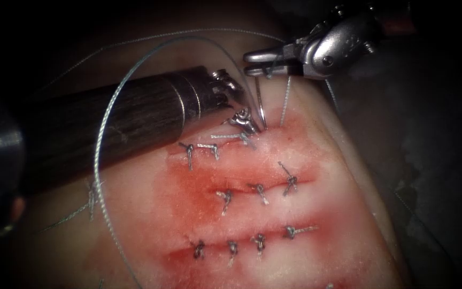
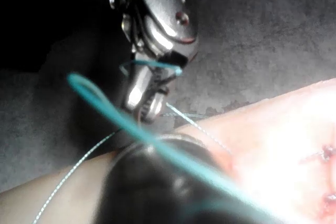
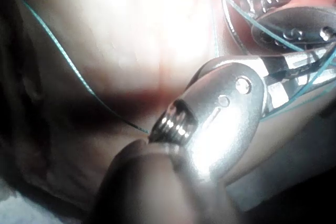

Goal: Wound Closure

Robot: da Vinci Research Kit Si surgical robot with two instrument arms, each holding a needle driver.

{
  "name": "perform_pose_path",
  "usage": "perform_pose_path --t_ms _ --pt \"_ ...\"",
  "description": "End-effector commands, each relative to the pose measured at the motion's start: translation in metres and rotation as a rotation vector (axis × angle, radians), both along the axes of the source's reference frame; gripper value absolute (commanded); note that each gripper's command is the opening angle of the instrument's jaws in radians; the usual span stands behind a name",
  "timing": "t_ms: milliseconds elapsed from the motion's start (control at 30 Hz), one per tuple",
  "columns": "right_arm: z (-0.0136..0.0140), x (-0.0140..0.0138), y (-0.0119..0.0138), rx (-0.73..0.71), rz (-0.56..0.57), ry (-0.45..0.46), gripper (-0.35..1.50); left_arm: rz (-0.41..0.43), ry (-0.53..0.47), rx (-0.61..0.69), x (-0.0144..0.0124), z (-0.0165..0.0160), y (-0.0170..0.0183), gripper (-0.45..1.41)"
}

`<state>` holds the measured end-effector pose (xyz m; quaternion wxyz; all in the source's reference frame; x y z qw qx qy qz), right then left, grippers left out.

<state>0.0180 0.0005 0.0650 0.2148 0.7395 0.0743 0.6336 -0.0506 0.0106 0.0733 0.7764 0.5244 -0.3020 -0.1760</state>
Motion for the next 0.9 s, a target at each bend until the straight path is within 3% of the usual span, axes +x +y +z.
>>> perform_pose_path --t_ms 33,900 --pt "0.0006 0.0009 0.0007 -0.007 0.000 0.004 -0.35 -0.004 -0.002 -0.006 -0.0005 -0.0001 0.0013 -0.45" --pt "0.0006 0.0015 0.0014 0.194 0.006 -0.020 -0.35 -0.003 -0.006 -0.005 -0.0004 -0.0001 0.0014 -0.45"
